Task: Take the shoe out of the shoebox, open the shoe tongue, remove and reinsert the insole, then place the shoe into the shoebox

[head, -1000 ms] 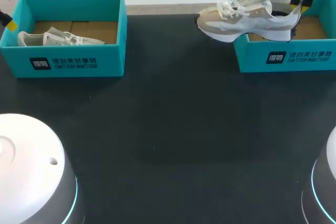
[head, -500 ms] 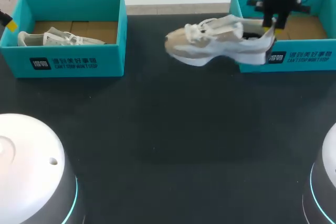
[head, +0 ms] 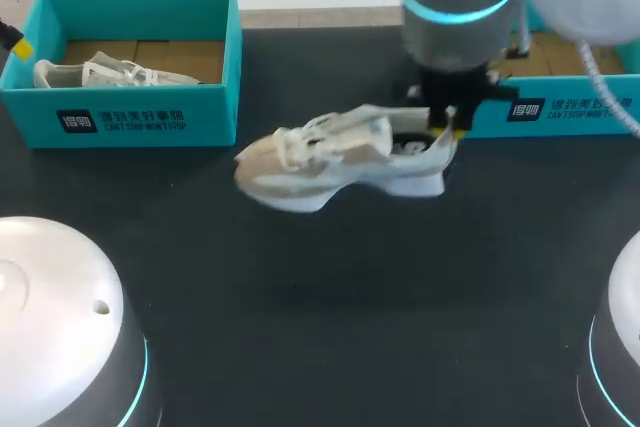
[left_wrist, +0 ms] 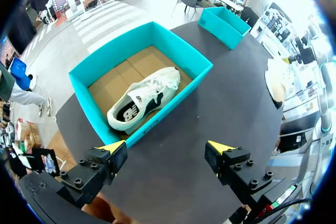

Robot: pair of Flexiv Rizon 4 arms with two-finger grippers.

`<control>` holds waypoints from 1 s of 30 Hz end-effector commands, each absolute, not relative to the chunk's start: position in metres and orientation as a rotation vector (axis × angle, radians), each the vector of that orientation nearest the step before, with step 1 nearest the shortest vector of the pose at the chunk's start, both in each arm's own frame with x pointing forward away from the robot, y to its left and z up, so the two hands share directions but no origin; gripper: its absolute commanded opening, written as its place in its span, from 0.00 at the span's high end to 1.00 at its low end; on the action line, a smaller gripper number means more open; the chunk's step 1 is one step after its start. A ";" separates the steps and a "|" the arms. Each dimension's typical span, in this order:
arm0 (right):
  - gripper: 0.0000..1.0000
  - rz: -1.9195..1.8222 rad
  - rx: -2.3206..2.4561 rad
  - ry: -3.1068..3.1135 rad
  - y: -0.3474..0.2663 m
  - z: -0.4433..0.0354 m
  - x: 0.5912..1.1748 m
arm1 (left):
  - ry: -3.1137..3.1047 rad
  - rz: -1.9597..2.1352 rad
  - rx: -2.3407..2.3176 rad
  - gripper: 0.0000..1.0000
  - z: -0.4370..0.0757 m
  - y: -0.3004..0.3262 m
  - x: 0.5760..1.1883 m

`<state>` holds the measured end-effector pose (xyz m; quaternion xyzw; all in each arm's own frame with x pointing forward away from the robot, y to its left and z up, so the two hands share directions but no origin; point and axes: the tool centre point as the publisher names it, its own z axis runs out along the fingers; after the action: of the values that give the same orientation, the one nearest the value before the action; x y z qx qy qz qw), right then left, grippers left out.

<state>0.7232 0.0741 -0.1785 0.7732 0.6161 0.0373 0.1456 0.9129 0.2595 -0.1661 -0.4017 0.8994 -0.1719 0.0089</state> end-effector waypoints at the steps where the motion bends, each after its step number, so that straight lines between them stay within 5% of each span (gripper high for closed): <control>1: 1.00 0.075 2.232 1.719 0.094 -0.210 0.721 | 2.810 -0.535 -1.254 0.00 -0.166 0.260 0.912; 30: 1.00 -0.018 2.375 1.633 0.103 -0.349 0.730 | 2.810 -0.535 -1.254 0.00 -0.166 0.260 0.912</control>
<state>0.7304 0.0871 -0.3379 0.7808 0.6124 -0.0097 0.1234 0.9128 0.2596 -0.1662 -0.4018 0.8994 -0.1719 0.0089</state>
